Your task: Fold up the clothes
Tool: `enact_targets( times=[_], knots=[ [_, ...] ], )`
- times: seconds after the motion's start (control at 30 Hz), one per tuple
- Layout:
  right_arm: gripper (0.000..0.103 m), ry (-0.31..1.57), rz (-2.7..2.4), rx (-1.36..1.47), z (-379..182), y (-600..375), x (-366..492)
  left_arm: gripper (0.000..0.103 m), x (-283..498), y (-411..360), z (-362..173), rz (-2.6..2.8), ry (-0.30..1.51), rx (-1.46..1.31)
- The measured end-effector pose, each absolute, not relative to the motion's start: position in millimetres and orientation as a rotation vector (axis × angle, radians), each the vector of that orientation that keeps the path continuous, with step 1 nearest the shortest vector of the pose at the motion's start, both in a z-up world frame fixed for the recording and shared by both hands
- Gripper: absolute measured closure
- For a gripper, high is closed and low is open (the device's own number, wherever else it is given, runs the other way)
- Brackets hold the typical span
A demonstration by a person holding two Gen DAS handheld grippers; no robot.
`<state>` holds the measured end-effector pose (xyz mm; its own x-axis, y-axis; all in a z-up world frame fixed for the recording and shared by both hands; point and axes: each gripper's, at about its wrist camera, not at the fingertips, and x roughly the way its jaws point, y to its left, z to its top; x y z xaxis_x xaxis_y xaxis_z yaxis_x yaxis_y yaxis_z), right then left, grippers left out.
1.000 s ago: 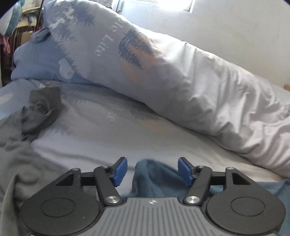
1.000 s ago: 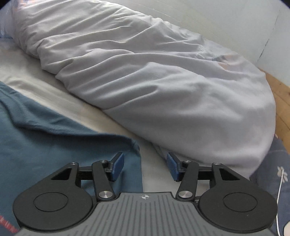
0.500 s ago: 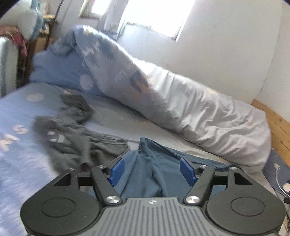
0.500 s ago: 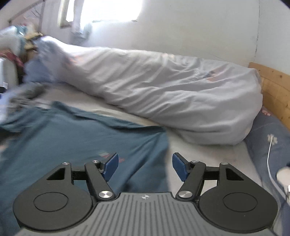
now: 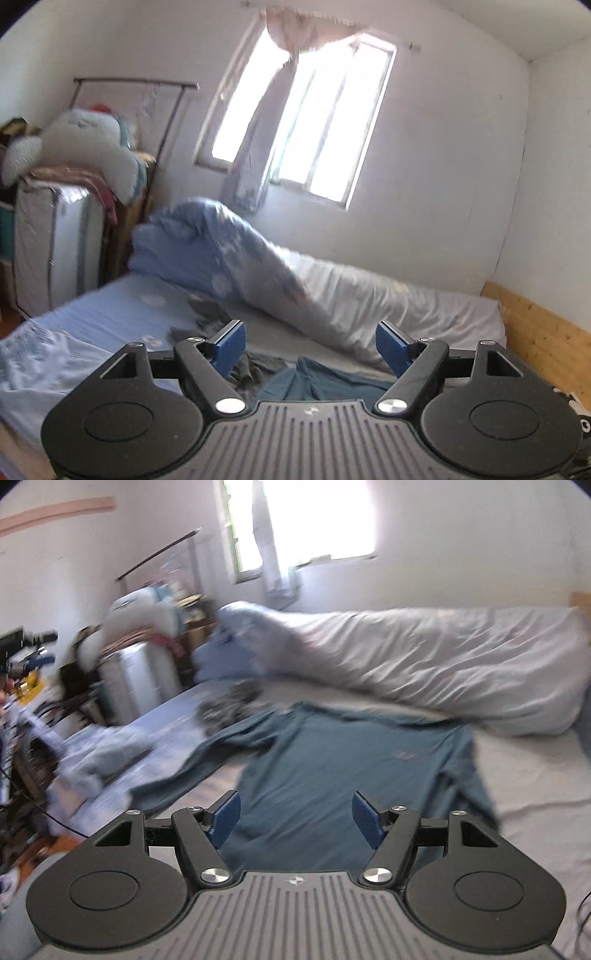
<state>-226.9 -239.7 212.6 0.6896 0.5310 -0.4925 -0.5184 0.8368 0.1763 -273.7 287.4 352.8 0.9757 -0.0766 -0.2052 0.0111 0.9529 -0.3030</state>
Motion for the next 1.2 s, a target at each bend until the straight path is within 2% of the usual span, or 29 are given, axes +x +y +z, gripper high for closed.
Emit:
enact_targets(
  times=[0.2,0.47,0.83,0.9,0.93,0.97,1.0,1.03,1.2],
  knots=[
    [0.034,0.608,0.614,0.107,168.5,-202.8,-237.8,0.02,-315.7,275.4,342.6,-0.114,0.228,-0.364],
    [0.035,0.711,0.549,0.136,82.4,-169.9,-191.0,0.02,-314.9,213.4,288.3,-0.237,0.309,-0.442],
    [0.036,0.765,0.494,0.095,18.8,-153.9,-160.8,0.02,-289.4,150.4,214.6,-0.254,0.417,-0.472],
    [0.05,0.766,0.515,0.076,16.1,-145.3,-162.4,0.02,-286.0,149.3,202.9,-0.233,0.433,-0.494],
    [0.053,0.758,0.522,0.063,15.6,-139.9,-164.3,0.02,-285.0,150.3,198.2,-0.22,0.44,-0.5],
    [0.066,0.742,0.53,0.049,16.1,-134.2,-167.6,0.02,-284.1,151.3,193.6,-0.206,0.447,-0.507],
    [0.083,0.727,0.538,0.036,16.7,-128.6,-170.9,0.02,-283.1,152.3,188.9,-0.193,0.454,-0.513],
    [0.088,0.705,0.548,0.012,18.0,-122.3,-175.5,0.02,-282.1,153.4,184.3,-0.18,0.461,-0.52],
    [0.088,0.497,0.683,-0.234,34.9,-81.0,-225.1,0.02,-277.3,158.4,161.1,-0.113,0.497,-0.552]
  ],
)
